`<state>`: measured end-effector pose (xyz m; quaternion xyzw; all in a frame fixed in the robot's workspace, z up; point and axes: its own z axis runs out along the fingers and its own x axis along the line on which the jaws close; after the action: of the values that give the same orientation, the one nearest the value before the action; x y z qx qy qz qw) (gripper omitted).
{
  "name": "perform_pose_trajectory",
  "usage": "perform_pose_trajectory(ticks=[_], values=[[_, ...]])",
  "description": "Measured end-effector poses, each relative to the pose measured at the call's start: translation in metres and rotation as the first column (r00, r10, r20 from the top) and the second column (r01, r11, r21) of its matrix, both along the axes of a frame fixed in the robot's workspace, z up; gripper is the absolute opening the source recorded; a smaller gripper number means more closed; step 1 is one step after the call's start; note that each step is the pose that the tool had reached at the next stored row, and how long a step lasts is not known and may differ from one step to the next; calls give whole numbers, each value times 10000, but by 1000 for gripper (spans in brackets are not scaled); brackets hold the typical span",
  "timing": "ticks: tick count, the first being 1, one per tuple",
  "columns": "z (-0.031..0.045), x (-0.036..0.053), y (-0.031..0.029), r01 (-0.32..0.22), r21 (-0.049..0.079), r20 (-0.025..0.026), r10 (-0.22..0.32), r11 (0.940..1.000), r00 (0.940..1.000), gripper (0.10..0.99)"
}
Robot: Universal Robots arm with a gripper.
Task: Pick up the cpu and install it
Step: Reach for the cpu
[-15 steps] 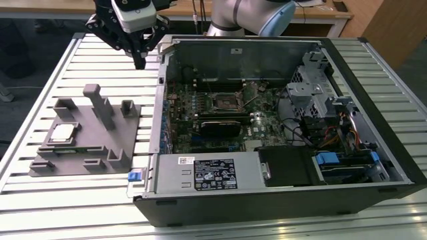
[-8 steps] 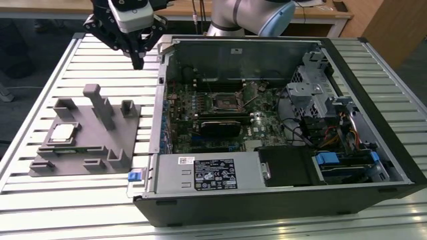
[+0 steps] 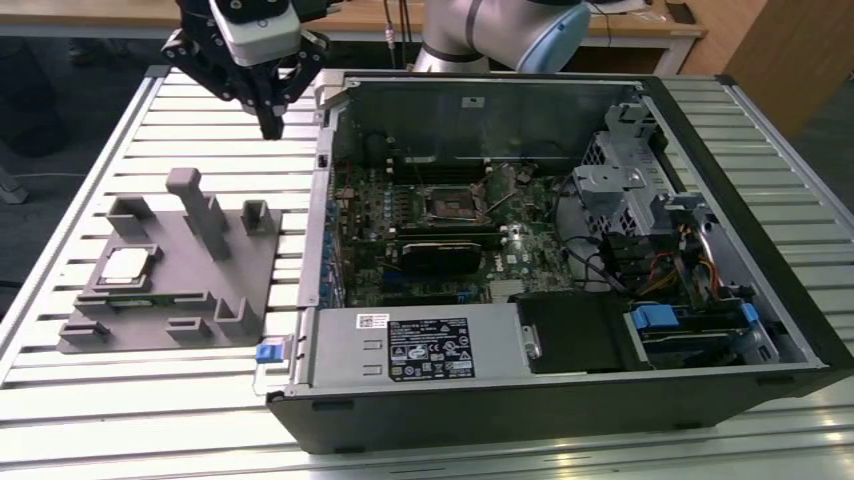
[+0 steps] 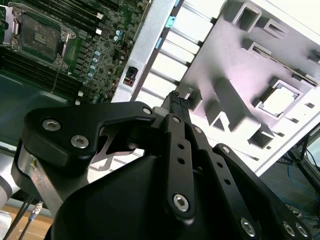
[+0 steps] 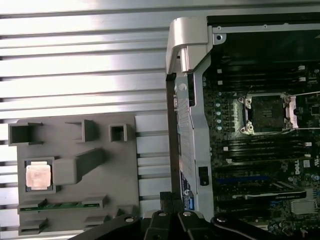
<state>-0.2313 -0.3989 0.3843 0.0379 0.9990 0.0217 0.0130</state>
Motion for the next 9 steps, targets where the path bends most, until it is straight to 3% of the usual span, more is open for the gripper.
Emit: perform_pose_trajectory(ticks=[9], values=[[-4,-44,0,0,0,1,0,10000,10000,118]])
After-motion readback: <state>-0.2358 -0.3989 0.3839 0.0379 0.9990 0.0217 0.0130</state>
